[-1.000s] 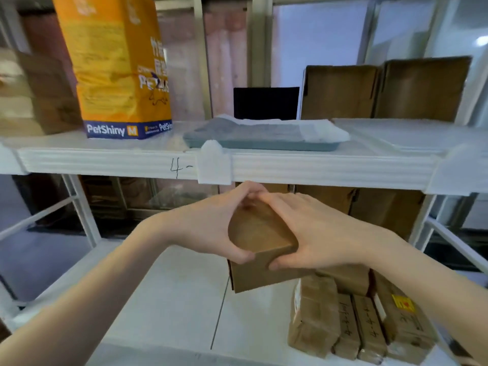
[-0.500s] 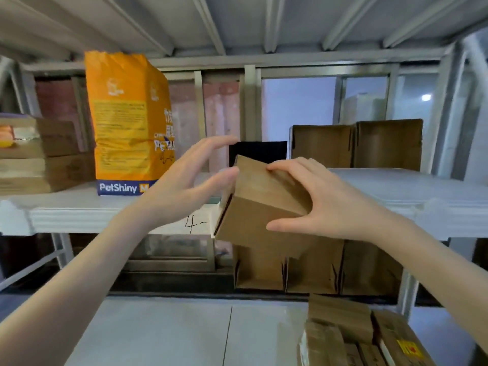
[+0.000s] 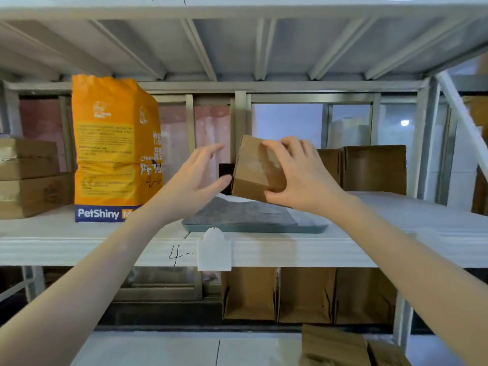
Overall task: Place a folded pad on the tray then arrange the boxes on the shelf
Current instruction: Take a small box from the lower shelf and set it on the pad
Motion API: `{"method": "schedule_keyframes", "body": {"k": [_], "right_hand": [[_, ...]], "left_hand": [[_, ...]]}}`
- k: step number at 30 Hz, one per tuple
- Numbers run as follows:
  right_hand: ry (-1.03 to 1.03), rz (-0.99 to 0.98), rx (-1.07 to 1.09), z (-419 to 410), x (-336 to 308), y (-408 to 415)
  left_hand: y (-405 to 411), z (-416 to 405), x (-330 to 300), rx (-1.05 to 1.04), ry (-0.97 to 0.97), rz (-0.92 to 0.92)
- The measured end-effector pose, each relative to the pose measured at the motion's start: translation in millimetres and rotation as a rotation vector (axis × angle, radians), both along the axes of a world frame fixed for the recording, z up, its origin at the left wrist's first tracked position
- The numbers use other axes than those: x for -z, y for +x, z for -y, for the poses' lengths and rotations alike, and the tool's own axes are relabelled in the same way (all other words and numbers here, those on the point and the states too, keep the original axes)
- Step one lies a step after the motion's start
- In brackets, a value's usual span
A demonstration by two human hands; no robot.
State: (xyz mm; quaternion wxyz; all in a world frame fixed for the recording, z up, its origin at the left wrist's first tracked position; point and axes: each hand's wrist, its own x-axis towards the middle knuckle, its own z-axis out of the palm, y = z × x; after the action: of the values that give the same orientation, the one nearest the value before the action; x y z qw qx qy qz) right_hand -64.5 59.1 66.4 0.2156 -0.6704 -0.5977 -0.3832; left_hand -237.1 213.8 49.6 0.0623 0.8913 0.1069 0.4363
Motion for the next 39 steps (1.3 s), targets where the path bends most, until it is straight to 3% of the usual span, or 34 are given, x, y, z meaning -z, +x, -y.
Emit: {"method": "schedule_keyframes", "body": {"k": [10, 17, 22, 27, 39], "right_hand": [[-0.104, 0.158, 0.211, -62.2, 32.0, 18.3], [-0.167, 0.147, 0.16, -71.6, 45.0, 26.0], [-0.161, 0.077, -0.015, -62.8, 36.5, 25.5], [-0.144, 0.042, -0.006, -55.3, 36.9, 28.4], [-0.241, -0.115, -0.046, -34.5, 42.2, 24.0]], "left_hand": [[46.0, -42.1, 19.9, -0.005, 0.028, -0.086], [64.4, -58.5, 26.0, -0.015, 0.025, -0.177], [62.5, -64.2, 30.1, -0.002, 0.051, -0.187], [59.5, -57.8, 30.1, 0.027, 0.004, -0.175], [40.7, -38.7, 40.9, -0.156, 0.119, -0.251]]}}
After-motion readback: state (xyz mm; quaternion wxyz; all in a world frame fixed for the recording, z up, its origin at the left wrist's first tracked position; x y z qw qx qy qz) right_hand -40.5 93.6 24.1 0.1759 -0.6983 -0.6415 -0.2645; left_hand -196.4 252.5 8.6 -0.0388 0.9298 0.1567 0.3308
